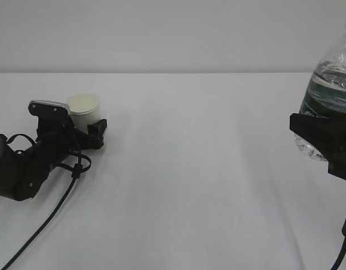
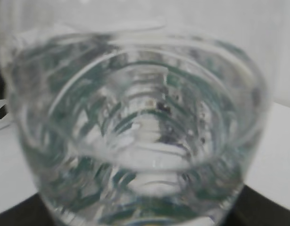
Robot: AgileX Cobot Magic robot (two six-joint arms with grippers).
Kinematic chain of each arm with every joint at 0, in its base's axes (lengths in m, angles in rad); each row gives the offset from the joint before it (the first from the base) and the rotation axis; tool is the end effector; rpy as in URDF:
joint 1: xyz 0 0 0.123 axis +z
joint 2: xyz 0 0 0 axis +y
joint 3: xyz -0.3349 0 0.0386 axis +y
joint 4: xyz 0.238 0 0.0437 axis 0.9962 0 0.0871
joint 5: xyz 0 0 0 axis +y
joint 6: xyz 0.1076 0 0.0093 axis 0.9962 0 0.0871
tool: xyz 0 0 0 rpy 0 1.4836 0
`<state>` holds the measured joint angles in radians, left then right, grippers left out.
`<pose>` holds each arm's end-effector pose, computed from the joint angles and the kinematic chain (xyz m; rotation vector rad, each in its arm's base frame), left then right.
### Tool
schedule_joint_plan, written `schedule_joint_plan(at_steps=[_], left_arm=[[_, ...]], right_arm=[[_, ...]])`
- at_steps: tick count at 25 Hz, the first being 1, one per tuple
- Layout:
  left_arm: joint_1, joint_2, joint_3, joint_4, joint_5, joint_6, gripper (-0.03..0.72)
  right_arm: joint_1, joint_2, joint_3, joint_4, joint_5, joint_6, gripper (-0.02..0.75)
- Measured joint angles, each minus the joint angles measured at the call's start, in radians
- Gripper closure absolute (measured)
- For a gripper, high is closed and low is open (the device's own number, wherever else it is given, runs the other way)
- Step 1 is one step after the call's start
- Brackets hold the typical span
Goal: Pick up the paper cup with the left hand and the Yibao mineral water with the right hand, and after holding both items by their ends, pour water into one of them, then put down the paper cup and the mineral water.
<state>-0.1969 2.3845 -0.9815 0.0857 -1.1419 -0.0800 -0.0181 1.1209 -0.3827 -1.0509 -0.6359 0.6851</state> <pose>0.4483 -0.0980 0.0787 0.1905 1.7414 -0.2444 0.1840 0.0523 0.2861 -0.5894 1.7401 0.3056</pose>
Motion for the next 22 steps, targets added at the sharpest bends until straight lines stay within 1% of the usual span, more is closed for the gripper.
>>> schedule_joint_plan(at_steps=[9,22], left_arm=[[0.0,0.018,-0.031,0.0,0.0,0.0,0.083],[0.0,0.022,-0.031,0.0,0.0,0.0,0.106]], right_arm=[[0.0,0.0,0.0,-0.006,-0.003,0.002,0.321],[0.0,0.0,0.0,-0.006,-0.011,0.003,0.321]])
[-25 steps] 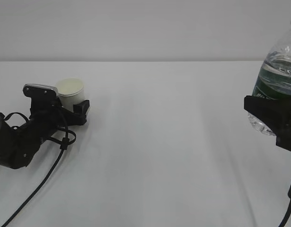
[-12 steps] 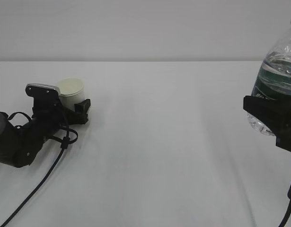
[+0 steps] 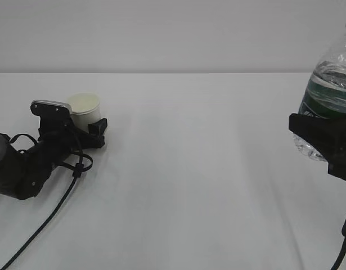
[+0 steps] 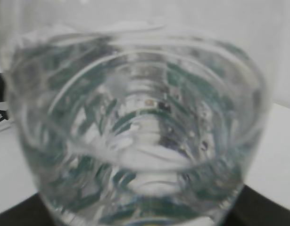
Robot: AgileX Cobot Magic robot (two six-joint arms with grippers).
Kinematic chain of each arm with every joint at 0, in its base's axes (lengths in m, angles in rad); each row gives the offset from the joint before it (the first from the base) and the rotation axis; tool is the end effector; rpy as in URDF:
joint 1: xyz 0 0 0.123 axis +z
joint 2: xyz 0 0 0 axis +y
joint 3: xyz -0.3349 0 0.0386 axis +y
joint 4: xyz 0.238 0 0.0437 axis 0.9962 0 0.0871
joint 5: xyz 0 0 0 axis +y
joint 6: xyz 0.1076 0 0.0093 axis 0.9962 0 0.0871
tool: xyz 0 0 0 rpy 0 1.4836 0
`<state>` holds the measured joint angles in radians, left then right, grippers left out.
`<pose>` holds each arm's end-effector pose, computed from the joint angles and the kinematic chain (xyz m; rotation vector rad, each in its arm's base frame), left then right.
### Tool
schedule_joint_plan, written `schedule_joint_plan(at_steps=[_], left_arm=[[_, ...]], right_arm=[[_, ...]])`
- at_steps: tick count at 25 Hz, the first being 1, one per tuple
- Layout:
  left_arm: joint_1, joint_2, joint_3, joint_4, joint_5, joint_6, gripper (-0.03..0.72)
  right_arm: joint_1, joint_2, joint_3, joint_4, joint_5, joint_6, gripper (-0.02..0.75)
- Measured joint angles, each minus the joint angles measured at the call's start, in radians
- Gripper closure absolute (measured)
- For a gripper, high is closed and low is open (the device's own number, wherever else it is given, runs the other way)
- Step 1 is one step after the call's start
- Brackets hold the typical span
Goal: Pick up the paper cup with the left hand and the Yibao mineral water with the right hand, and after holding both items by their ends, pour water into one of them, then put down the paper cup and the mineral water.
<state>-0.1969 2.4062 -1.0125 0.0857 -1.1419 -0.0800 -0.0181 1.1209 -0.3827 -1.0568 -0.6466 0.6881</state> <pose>0.4547 -0.0993 0.0746 0.1901 1.7321 -0.2447 0.1835 0.0533 0.2867 -0.5963 1.7331 0.3143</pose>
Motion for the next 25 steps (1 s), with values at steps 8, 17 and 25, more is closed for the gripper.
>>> schedule_joint_plan(at_steps=[8,17,25], left_arm=[[0.0,0.0,0.0,0.0,0.0,0.0,0.171],[0.0,0.0,0.0,0.002,0.0,0.0,0.181],[0.0,-0.068,0.013,0.024,0.017,0.0,0.208]], right_arm=[[0.0,0.0,0.0,0.0,0.0,0.0,0.321],[0.0,0.0,0.0,0.0,0.0,0.002,0.321],[0.0,0.0,0.0,-0.002,0.0,0.002,0.321]])
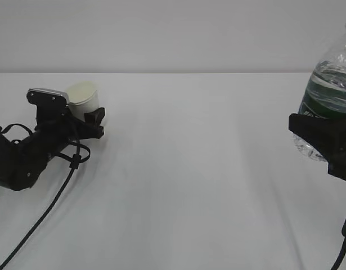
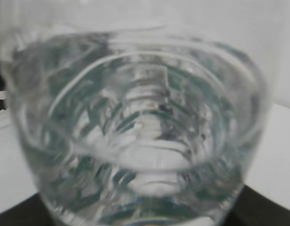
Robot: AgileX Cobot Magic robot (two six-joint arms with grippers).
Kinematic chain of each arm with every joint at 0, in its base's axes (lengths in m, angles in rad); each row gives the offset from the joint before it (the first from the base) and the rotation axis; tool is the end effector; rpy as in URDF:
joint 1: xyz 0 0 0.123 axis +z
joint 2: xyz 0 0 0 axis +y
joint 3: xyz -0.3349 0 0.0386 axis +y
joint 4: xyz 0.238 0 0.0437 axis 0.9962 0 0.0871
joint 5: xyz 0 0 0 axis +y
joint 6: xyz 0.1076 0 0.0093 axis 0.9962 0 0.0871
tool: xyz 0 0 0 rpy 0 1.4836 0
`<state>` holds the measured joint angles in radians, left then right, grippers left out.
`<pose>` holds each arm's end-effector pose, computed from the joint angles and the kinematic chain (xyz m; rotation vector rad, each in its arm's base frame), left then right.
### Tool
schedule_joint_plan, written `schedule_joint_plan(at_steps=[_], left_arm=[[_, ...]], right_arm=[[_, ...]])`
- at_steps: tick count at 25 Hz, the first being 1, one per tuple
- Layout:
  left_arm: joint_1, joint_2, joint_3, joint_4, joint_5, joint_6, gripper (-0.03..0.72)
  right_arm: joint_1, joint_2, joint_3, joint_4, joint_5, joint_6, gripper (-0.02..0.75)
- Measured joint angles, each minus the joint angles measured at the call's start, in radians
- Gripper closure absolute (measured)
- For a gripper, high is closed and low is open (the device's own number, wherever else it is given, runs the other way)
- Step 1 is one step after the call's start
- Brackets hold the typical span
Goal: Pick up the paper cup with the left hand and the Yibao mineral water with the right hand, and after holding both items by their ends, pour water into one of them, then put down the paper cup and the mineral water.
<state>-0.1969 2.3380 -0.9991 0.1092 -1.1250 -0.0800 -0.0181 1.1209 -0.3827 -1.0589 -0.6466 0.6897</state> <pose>0.4530 -0.1012 0.1018 0.2132 1.6923 -0.2550 0.1835 0.0533 0.2866 -0.5973 1.7337 0.3150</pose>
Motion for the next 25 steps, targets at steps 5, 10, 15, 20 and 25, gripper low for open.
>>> schedule_joint_plan(at_steps=[5,10,15,20,25], left_arm=[[0.004,-0.054,0.012,0.034,0.025,0.0,0.21],[0.006,-0.125,0.059,0.071,0.05,0.0,0.21],[0.006,-0.204,0.128,0.107,0.052,0.0,0.211],[0.006,-0.267,0.178,0.157,0.055,-0.009,0.211],[0.006,-0.318,0.191,0.227,0.061,-0.079,0.211]], right_arm=[[0.0,0.0,0.0,0.0,-0.001,0.0,0.321],[0.0,0.0,0.0,-0.002,-0.002,0.0,0.321],[0.0,0.0,0.0,-0.004,-0.007,0.0,0.321],[0.0,0.0,0.0,-0.004,-0.013,0.0,0.321],[0.0,0.0,0.0,-0.005,-0.016,0.003,0.321]])
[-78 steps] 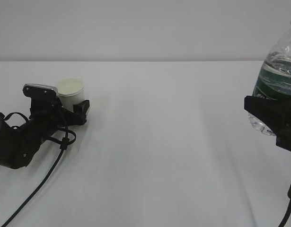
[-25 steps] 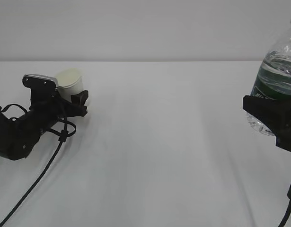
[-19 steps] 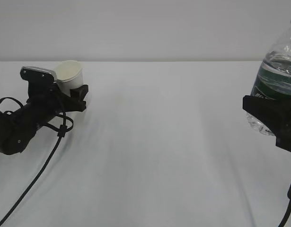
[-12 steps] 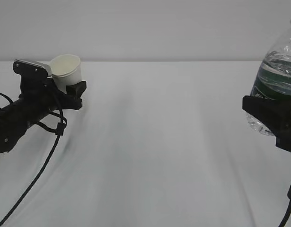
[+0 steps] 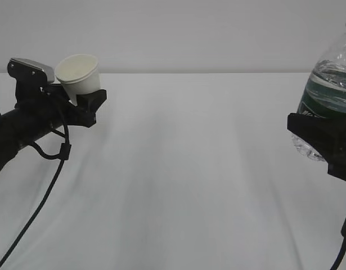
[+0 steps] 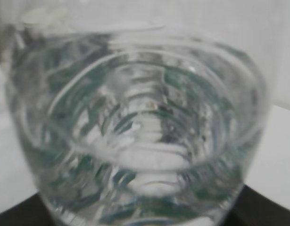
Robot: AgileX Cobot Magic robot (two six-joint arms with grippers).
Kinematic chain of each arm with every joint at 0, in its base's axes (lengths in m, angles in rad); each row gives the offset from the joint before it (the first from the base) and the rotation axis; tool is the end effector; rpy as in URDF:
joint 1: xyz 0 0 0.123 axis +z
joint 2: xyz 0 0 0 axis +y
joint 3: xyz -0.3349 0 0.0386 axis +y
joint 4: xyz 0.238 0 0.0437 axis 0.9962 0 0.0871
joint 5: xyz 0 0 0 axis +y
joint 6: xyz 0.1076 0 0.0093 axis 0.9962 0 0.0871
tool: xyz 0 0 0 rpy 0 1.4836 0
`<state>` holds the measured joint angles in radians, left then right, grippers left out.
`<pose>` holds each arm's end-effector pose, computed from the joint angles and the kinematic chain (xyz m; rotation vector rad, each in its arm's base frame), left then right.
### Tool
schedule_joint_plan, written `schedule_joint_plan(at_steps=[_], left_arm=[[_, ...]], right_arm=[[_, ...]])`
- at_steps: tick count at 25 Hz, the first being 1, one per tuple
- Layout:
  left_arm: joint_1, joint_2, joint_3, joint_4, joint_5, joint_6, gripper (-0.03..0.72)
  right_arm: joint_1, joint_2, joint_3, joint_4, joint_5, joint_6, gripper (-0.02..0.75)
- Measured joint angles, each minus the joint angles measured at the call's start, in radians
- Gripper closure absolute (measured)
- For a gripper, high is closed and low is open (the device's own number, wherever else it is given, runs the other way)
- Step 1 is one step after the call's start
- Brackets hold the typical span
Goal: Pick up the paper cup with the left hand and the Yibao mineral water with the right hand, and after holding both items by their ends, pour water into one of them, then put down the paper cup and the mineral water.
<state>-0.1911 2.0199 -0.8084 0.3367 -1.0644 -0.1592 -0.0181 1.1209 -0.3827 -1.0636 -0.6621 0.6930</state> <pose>0.3944 -0.1081 0.1916 0.3876 1.6201 -0.3805 0.1829 0.0547 0.2875 -0.6038 1.7231 0.3278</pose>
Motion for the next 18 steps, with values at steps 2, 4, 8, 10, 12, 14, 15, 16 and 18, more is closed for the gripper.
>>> schedule_joint_plan(at_steps=[2,4,8,10,12,14,15,16,18], left_arm=[[0.0,-0.013,0.0,0.042,0.002,-0.025,0.211],[0.0,-0.026,0.0,0.089,0.008,-0.051,0.211],[0.0,-0.058,0.0,0.182,0.016,-0.123,0.211],[0.0,-0.078,0.0,0.23,0.022,-0.157,0.211],[0.0,-0.095,0.0,0.29,0.029,-0.192,0.211],[0.0,-0.117,0.0,0.346,0.031,-0.23,0.211],[0.0,-0.125,0.002,0.376,0.033,-0.248,0.211],[0.0,-0.135,0.004,0.399,0.033,-0.265,0.211],[0.0,-0.152,0.004,0.454,0.035,-0.307,0.211]], right_arm=[[0.0,0.0,0.0,-0.002,-0.002,0.004,0.321],[0.0,0.0,0.0,-0.002,-0.002,0.004,0.321],[0.0,0.0,0.0,-0.002,-0.002,0.004,0.321],[0.0,0.0,0.0,-0.002,-0.004,0.004,0.321],[0.0,0.0,0.0,-0.002,-0.004,0.006,0.321],[0.0,0.0,0.0,-0.002,-0.006,0.01,0.321],[0.0,0.0,0.0,-0.002,-0.006,0.01,0.321],[0.0,0.0,0.0,-0.002,-0.008,0.01,0.321],[0.0,0.0,0.0,-0.004,-0.014,0.01,0.321]])
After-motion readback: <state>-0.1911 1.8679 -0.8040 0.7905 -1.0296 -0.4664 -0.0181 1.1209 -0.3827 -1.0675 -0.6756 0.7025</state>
